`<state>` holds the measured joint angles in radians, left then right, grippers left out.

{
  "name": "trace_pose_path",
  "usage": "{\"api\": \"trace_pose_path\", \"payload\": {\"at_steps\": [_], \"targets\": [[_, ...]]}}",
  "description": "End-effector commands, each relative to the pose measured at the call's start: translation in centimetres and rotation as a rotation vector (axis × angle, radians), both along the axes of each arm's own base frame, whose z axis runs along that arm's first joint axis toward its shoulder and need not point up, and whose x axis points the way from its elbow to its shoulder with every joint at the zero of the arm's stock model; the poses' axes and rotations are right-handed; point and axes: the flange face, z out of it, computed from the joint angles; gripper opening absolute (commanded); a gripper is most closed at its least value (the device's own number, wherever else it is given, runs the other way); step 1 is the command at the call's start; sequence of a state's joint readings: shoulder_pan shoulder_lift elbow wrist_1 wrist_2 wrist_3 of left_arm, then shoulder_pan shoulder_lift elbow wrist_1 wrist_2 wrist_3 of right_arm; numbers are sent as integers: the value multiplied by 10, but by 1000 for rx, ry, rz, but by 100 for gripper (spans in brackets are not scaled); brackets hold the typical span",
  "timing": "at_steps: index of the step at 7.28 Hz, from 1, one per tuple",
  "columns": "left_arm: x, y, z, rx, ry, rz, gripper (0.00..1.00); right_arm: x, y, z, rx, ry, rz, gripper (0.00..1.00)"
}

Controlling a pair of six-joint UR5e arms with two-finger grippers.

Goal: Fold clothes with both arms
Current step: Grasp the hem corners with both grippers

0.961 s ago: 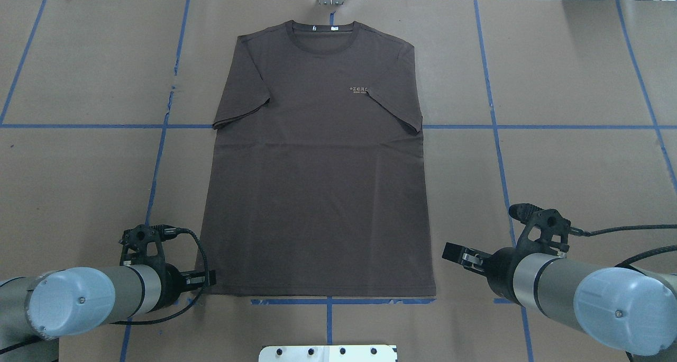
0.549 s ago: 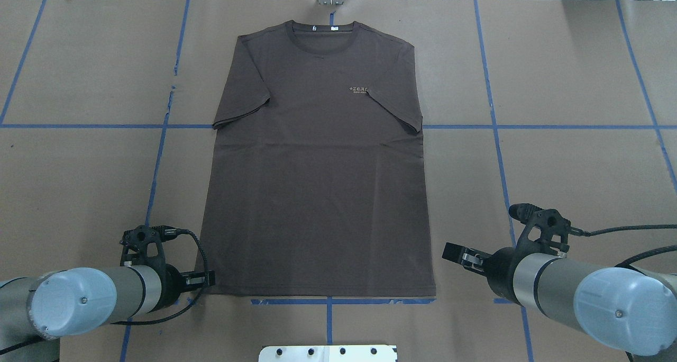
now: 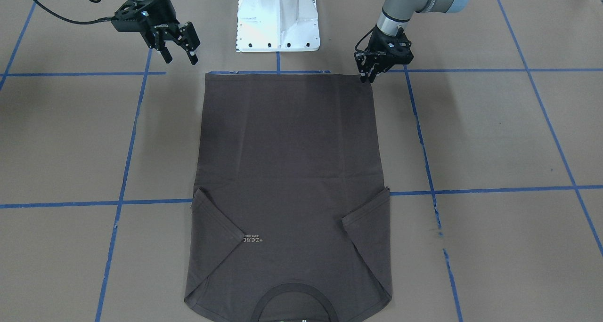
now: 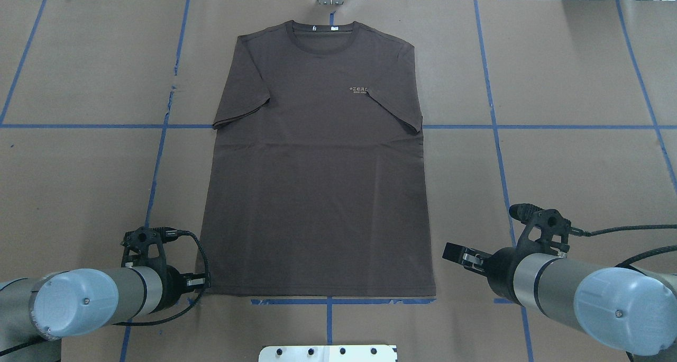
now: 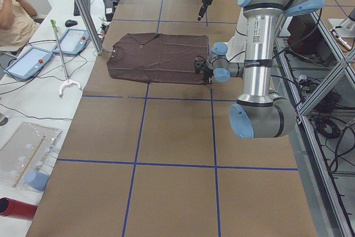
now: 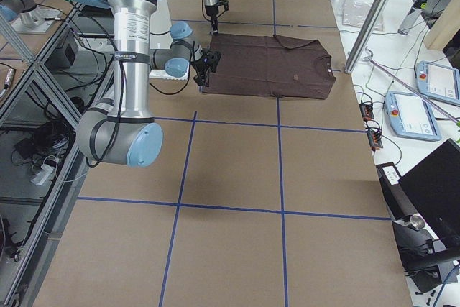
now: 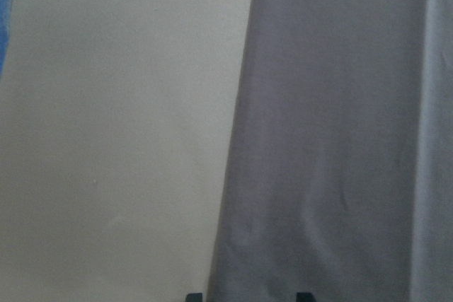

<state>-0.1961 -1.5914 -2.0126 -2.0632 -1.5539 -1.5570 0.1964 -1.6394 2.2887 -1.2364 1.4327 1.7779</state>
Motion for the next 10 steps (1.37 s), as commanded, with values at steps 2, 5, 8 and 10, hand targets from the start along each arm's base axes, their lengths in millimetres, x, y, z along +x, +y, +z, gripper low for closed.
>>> {"api": "trace_pose_path", "payload": {"at_steps": [2, 5, 8, 10], "targets": [[0, 1, 0, 0, -1, 1, 0, -1, 1, 1, 0, 2, -2, 85], [-2, 1, -6, 2, 11, 1, 0, -33, 13, -16, -63, 76, 66, 68], [-2, 1, -9, 1, 18, 4, 0, -114, 26, -16, -57, 142, 104, 59], [-1, 2, -12, 0, 28, 7, 0, -126, 48, -7, -38, 165, 74, 56]]}}
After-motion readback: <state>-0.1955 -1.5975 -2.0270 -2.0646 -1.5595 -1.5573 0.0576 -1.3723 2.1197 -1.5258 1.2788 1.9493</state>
